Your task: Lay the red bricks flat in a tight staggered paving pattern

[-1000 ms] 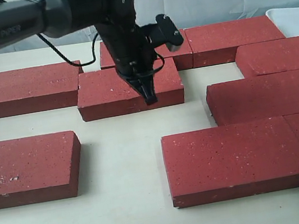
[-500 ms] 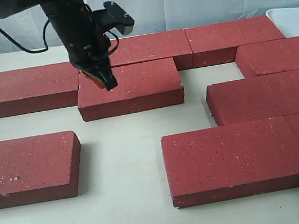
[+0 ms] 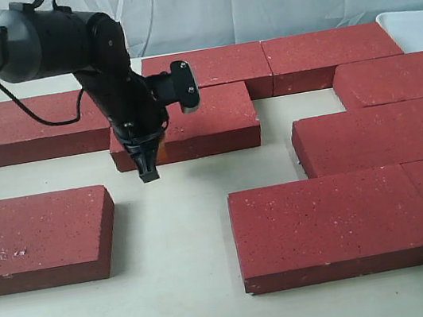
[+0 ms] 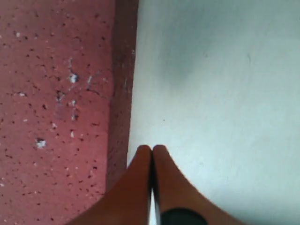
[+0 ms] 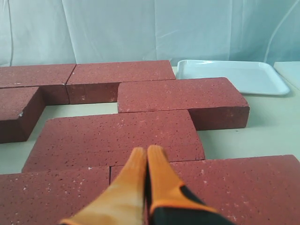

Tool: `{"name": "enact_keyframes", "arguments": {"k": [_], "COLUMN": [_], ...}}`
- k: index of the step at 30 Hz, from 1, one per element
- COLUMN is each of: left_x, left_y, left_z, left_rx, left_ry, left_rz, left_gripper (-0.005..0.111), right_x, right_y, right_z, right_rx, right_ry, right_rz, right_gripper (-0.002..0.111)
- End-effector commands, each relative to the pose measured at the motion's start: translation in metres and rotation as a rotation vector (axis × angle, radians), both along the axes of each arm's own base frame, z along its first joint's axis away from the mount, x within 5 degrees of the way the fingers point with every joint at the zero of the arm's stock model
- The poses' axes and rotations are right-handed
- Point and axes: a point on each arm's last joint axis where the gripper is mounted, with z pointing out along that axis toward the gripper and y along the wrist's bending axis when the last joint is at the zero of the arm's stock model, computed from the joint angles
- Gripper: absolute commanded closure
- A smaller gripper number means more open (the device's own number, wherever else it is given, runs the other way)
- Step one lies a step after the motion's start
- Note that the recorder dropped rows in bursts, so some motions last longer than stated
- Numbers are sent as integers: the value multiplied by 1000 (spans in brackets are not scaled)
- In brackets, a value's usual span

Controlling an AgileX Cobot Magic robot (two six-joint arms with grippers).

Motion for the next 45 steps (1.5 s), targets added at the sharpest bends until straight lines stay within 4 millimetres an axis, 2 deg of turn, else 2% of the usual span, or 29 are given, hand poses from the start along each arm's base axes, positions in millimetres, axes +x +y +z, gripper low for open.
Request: {"name": "enact_keyframes", "arguments": {"k": [1, 21, 25, 30, 32, 36, 40, 45], "left_x": [0, 2, -5, -10, -8, -1, 8, 17], "left_y": [-2, 0, -2, 1, 9, 31, 60, 96], "left_z": [-2, -3, 13, 54, 69, 83, 82, 80], "left_rx": [-34, -6, -60, -148, -185, -210, -211, -207], "left_ry": [-59, -121, -92, -156, -190, -182, -118, -64], "left_rz": [-7, -36, -3, 68, 142, 320, 535, 720], "left_gripper": [107, 107, 107, 107, 107, 107, 107, 107], "right_x": [0, 0, 0, 0, 0, 0, 0, 0], "right_y": [0, 0, 0, 0, 0, 0, 0, 0], "right_z": [0, 0, 0, 0, 0, 0, 0, 0], "right_rx": [-4, -4, -4, -4, -4, -4, -4, -4], "right_ry": [-10, -10, -10, -10, -10, -10, -10, -10], "right_rz": [2, 2, 2, 2, 2, 2, 2, 2], "right_gripper": [109, 109, 109, 109, 109, 109, 109, 109]}}
